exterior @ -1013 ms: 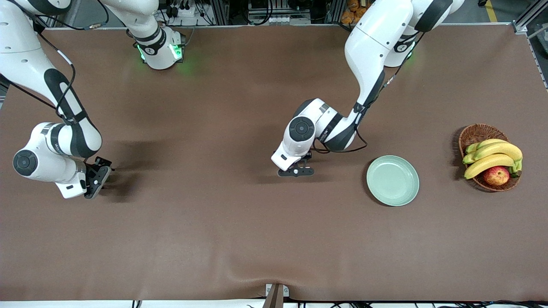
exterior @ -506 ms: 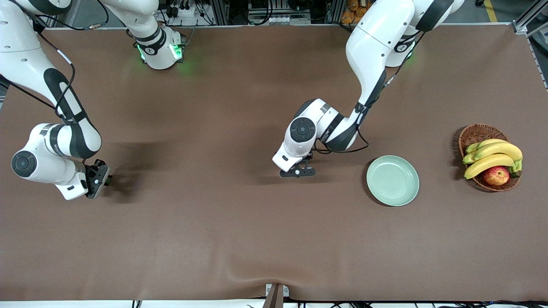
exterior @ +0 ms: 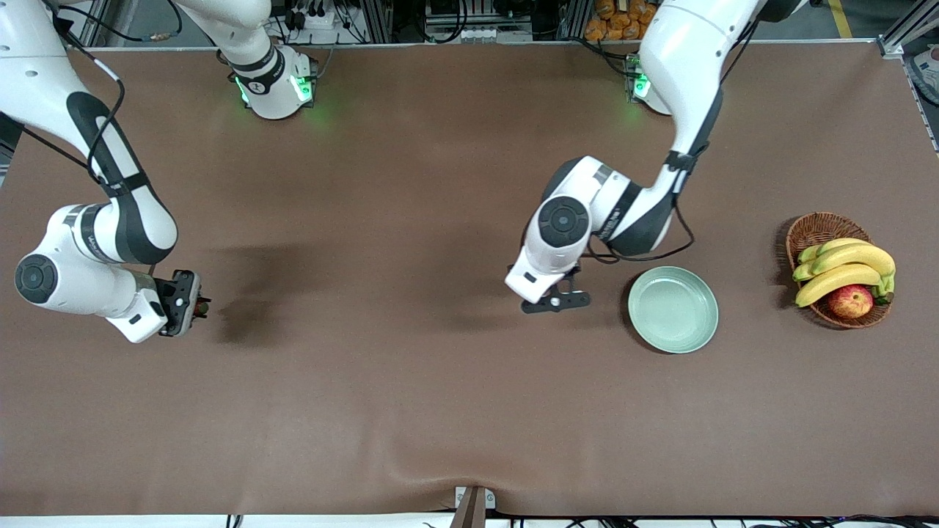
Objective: Collect all strawberries into plate
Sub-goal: 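Carry the strawberry over the plate while the right gripper grasps another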
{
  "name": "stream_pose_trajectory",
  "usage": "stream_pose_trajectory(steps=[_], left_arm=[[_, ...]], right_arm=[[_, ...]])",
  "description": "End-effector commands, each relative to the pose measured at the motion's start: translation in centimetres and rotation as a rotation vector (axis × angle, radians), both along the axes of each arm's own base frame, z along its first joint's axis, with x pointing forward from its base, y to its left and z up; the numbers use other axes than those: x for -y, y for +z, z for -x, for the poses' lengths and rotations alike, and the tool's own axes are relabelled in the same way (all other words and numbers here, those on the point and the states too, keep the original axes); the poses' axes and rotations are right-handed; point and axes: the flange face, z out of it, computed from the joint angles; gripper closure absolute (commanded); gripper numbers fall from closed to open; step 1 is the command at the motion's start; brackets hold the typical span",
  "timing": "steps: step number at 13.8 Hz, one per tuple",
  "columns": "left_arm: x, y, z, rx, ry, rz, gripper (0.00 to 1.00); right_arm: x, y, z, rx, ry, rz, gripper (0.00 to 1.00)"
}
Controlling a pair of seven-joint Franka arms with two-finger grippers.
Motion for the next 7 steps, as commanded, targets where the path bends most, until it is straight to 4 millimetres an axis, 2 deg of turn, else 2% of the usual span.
stream_pose_trajectory(steps=[1,3,4,6,7], left_arm=[[-6.7,0.8,-1.0,-0.002,-0.029,-0.044,0.92],[-11.2,1.4,-2.0,-0.011,-0.022,-0.045,0.91],[-12.9,1.6,-2.3,-0.014,-0.024,-0.046,0.91],[-16.7,1.1,-3.2,-0.030,0.003,-0.050,0.91],[-18.5,0.7,-3.6,-0.033,-0.002,-0.058,0.91]], right_arm=[[-4.4,2.6,0.4,0.035,0.100,-0.115,1.00],[-10.3,3.4,0.1,0.050,0.105,-0.164,1.00],[-14.4,3.8,0.0,0.066,0.110,-0.167,1.00],[-20.5,4.6,0.0,0.106,0.109,-0.176,1.00],[-23.3,4.1,0.1,0.094,0.087,-0.188,1.00]])
